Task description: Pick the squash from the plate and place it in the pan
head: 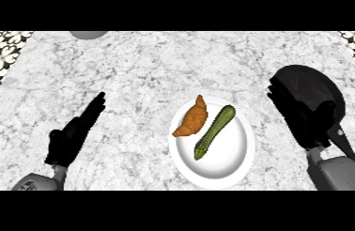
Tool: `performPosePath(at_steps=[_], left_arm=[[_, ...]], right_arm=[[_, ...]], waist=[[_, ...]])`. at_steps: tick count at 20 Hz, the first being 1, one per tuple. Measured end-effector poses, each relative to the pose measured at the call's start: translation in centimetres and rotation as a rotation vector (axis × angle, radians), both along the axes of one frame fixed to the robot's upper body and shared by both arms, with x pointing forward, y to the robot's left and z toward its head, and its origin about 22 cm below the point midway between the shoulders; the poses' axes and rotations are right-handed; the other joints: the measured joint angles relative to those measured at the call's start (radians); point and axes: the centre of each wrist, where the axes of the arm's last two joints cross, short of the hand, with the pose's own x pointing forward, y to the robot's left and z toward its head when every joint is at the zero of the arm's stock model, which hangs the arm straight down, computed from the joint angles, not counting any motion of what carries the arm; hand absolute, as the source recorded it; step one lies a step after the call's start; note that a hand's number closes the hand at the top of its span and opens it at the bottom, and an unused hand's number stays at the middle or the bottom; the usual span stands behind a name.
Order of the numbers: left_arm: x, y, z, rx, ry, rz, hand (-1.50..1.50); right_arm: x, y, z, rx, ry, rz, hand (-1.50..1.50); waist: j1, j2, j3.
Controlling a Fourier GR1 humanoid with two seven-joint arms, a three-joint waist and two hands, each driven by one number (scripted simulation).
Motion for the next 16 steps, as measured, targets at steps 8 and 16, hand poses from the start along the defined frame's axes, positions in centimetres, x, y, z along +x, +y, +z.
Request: performPosePath(at_steps=[8,16], left_arm=[[1.6,1.2,2.6,-0.139,-0.08,0.209,0.0],[2.0,1.9,4.4,-0.209,-0.077,0.309,0.0]], right_arm=[[1.6,1.2,5.0,-0.04,-0.348,-0.155,1.5],[-6.3,1.6,1.9,-0.386,-0.46,-0.314,-1.5]], waist=[[-0.014,-0.031,-0.008],[-0.05,-0.038,-0.009]])
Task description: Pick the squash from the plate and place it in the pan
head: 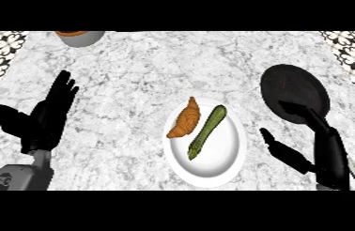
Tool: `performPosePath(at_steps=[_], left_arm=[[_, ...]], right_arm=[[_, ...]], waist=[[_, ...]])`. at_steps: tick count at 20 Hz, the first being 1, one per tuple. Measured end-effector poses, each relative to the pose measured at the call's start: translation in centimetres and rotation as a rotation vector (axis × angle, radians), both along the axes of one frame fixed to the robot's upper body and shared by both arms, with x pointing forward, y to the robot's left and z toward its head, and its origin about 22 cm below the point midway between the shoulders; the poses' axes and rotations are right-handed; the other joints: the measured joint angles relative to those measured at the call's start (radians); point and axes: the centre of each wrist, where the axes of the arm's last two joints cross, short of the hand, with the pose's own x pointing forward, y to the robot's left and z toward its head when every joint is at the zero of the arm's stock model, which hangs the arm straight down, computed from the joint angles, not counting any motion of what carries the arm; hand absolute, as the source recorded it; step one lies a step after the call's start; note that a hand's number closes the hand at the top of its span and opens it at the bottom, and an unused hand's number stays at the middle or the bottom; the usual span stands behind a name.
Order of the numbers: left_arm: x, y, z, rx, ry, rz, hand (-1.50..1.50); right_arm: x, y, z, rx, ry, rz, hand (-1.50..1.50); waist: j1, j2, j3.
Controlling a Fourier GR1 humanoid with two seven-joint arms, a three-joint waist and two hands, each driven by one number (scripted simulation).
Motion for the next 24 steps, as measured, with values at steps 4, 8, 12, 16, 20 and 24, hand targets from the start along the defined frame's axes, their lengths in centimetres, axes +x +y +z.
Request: performPosePath(at_steps=[4,8,12,16,20,24], left_arm=[[-0.3,-0.1,0.3,-0.008,-0.004,0.0,0.0],[0.0,-0.8,0.6,-0.004,-0.009,-0.009,0.0],[0.3,-1.7,1.0,-0.006,-0.018,-0.029,0.0],[0.9,-1.4,1.5,-0.007,-0.016,-0.042,0.0],[1.1,-1.6,2.0,-0.012,-0.017,-0.052,0.0],[1.0,-1.9,1.7,-0.016,-0.018,-0.058,0.0]], right_arm=[[-3.4,-0.2,1.4,-0.157,0.026,0.001,-1.5],[-3.8,0.8,5.2,-0.261,0.05,0.017,-1.5],[-2.8,1.7,7.4,-0.395,0.145,0.033,-1.5],[-1.0,3.1,9.4,-0.52,0.256,0.031,-1.5],[0.6,5.5,9.9,-0.613,0.392,0.064,-1.5],[1.4,7.5,9.0,-0.69,0.584,0.14,-1.5]], waist=[[0.008,0.004,0.0],[0.024,0.009,0.0],[0.043,0.013,-0.001],[0.058,0.016,-0.001],[0.066,0.017,0.0],[0.067,0.018,0.0]])
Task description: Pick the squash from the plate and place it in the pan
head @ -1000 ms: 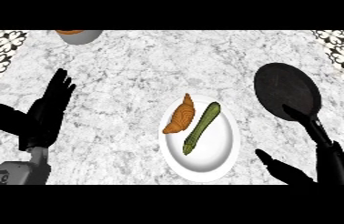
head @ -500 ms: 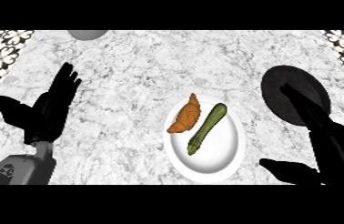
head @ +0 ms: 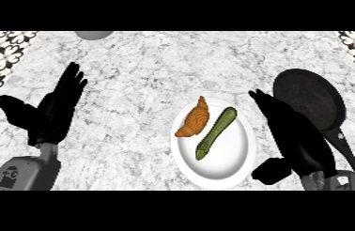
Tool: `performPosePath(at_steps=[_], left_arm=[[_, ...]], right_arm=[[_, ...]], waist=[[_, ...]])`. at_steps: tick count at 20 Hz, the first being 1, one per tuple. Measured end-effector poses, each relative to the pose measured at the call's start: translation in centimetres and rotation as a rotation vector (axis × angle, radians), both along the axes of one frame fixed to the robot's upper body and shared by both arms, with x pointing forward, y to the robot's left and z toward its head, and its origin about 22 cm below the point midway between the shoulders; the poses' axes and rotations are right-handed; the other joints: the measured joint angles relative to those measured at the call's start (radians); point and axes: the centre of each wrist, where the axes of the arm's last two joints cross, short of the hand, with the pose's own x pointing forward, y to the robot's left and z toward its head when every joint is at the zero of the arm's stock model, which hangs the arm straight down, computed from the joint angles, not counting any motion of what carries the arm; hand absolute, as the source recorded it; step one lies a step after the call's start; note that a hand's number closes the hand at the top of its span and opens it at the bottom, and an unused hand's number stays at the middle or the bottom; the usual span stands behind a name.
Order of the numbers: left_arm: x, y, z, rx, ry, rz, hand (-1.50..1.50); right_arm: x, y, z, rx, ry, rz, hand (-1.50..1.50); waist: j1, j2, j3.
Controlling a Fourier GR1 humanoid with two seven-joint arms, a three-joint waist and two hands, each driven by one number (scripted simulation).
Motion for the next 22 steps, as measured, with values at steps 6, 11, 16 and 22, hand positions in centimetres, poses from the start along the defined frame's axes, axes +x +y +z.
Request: performPosePath(at_steps=[6,11,16,22], left_arm=[[0.2,0.6,0.0,0.003,0.002,0.016,0.0],[-0.1,0.7,-0.1,0.003,0.007,0.017,0.0],[0.1,0.4,-0.4,-0.004,0.012,0.026,0.0],[-0.1,0.4,-0.3,0.0,0.004,0.025,0.0]], right_arm=[[0.6,3.0,0.5,-0.031,0.129,0.079,-1.5],[0.6,4.8,0.0,-0.115,0.145,0.123,-1.5],[0.7,6.9,-0.4,-0.197,0.13,0.14,-1.5],[1.9,9.6,-0.4,-0.208,0.116,0.152,-1.5]], waist=[[-0.013,-0.003,0.001],[-0.017,-0.005,0.001],[-0.021,-0.006,0.001],[-0.019,-0.005,0.001]])
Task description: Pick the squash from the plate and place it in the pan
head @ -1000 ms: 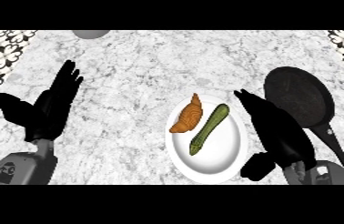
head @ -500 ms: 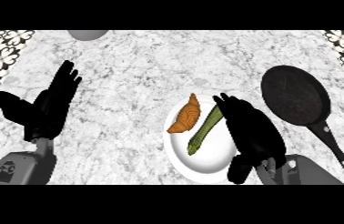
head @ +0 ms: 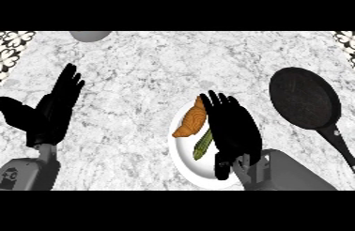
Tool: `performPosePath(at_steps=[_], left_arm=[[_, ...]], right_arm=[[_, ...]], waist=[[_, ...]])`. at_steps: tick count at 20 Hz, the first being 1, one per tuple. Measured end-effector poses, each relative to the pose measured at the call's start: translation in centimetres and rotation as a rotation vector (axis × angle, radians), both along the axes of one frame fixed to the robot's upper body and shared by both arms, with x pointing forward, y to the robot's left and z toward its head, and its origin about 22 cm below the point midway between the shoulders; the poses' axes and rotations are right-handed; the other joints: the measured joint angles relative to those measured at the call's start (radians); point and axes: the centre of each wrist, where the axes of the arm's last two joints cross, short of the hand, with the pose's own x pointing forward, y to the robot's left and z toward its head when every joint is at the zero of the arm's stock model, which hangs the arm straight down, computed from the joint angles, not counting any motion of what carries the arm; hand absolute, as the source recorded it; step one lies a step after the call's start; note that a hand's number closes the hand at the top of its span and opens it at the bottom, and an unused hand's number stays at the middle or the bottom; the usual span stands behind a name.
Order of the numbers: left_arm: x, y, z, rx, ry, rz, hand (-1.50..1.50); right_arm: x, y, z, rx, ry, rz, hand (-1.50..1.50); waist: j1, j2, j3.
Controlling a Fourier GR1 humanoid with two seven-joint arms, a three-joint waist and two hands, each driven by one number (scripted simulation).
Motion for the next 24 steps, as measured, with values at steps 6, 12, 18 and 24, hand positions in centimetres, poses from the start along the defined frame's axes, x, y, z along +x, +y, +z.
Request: performPosePath(at_steps=[6,12,18,24], left_arm=[[-0.1,-0.2,0.3,0.006,-0.001,0.006,0.0],[0.0,0.4,0.9,-0.002,0.008,0.007,0.0],[-0.6,0.8,0.0,0.003,0.006,0.005,0.0],[0.0,0.7,0.4,-0.005,0.007,0.011,0.0]], right_arm=[[1.7,1.3,-1.2,-0.033,0.033,-0.037,-1.5],[2.7,1.2,-3.0,-0.082,0.056,-0.084,-1.5],[3.6,1.4,-4.6,-0.093,0.084,-0.101,-1.5],[4.3,1.0,-6.8,-0.129,0.116,-0.125,-1.5]], waist=[[-0.001,0.0,0.0],[-0.003,0.0,0.001],[-0.003,0.001,0.001],[-0.005,0.002,0.001]])
